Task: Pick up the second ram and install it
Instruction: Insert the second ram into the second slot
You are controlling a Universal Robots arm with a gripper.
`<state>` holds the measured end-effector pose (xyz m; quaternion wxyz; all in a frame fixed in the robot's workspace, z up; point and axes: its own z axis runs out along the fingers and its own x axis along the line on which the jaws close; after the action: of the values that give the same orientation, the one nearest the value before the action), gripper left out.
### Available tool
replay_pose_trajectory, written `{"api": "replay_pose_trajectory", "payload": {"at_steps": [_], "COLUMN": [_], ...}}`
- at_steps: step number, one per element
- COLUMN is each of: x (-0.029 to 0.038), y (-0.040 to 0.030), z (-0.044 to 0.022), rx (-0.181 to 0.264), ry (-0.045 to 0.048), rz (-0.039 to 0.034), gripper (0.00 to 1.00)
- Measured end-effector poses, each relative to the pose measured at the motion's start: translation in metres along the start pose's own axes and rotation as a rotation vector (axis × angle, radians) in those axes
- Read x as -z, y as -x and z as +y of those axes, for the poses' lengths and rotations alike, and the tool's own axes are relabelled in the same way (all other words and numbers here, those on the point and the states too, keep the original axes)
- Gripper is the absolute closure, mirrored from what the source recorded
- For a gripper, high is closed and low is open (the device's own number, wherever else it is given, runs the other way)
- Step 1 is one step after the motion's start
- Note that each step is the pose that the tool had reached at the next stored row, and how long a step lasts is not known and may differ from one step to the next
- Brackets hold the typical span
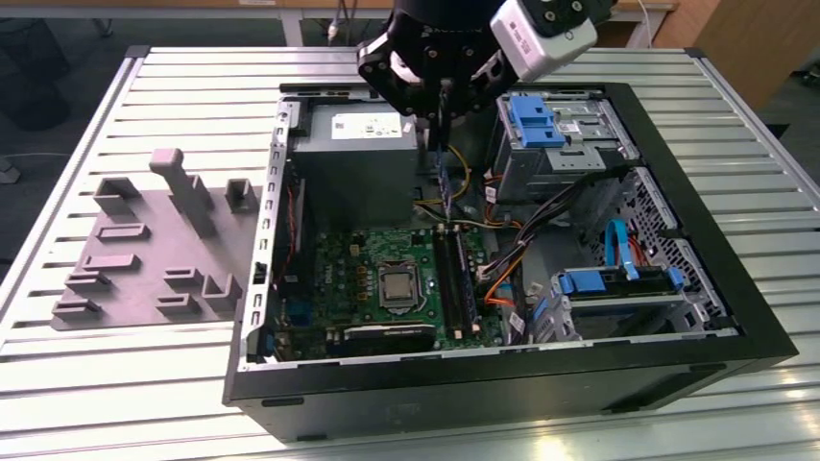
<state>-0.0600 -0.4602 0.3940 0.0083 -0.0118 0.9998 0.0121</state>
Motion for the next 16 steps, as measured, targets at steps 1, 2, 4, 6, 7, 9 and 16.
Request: {"api": "replay_pose_trajectory", "payload": {"at_steps": [1, 2, 4, 6, 7, 9, 16], "x": [-0.0007, -0.0013, -0.0024, -0.0025, -0.0026, -0.0028, -0.0056], "y": [0.0006, 0.0016, 0.0034, 0.0037, 0.0037, 0.0038, 0.0037], "z": [0.0000, -0.0001, -0.0001, -0.0002, -0.0002, -0.0002, -0.0032], "rx": [0.000, 0.000, 0.000, 0.000, 0.000, 0.000, -0.005], "ry": [0.0000, -0.0001, 0.0000, -0.0002, -0.0002, -0.0001, 0.0001], "rz": [0.0000, 0.0001, 0.0000, 0.0001, 0.0001, 0.0000, -0.0002], "gripper": [0.86, 0.86, 0.86, 0.86, 0.86, 0.86, 0.86]}}
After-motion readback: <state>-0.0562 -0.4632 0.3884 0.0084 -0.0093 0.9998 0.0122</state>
